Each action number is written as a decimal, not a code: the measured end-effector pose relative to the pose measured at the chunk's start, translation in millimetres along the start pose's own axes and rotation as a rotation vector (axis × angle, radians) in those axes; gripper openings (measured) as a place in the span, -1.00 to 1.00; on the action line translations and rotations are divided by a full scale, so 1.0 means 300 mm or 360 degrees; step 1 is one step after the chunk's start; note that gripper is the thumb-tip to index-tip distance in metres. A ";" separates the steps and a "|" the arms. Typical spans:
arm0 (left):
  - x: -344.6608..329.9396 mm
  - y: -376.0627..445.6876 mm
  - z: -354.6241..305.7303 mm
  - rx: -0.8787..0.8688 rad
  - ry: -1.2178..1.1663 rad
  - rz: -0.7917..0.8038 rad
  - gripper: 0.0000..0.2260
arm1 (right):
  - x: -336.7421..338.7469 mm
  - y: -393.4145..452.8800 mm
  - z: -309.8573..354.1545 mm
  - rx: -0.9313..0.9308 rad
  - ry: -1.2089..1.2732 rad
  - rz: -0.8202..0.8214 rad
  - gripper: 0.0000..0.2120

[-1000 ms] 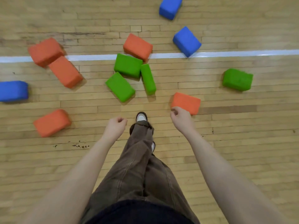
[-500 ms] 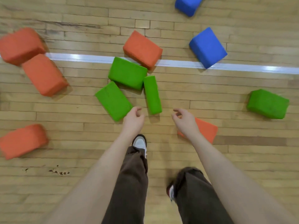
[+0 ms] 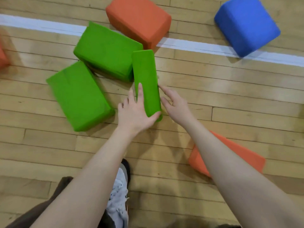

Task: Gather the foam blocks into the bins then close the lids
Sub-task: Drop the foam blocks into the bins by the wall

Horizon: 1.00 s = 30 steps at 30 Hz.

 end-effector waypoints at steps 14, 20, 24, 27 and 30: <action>-0.058 -0.194 -0.134 -0.0092 -0.0639 -0.0067 -0.06 | 0.067 -0.248 -0.113 0.0280 0.0393 -0.0119 -0.54; -0.148 -0.357 -0.305 -0.0256 -0.0526 -0.0061 -0.19 | 0.224 -0.455 -0.413 -0.0086 -0.0091 -0.0394 -0.50; -0.218 -0.359 -0.358 -0.0280 -0.0335 0.0005 -0.18 | 0.252 -0.535 -0.601 -0.0416 -0.0546 -0.0150 -0.31; -0.253 -0.368 -0.374 -0.0204 -0.0148 -0.0054 -0.17 | 0.229 -0.556 -0.643 -0.0441 -0.0753 -0.0014 -0.16; -0.256 -0.369 -0.391 -0.0140 -0.0114 -0.0131 -0.21 | 0.245 -0.540 -0.634 -0.0437 -0.0806 -0.0074 -0.17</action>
Point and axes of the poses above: each hand's wrist, its own y-axis towards the middle knuckle, its own x-axis out of the back of the hand, z = x × y, the point moved 10 cm from there along y, towards the middle knuckle, and after that the axes turned 1 degree about x, right-handed, at the moved point
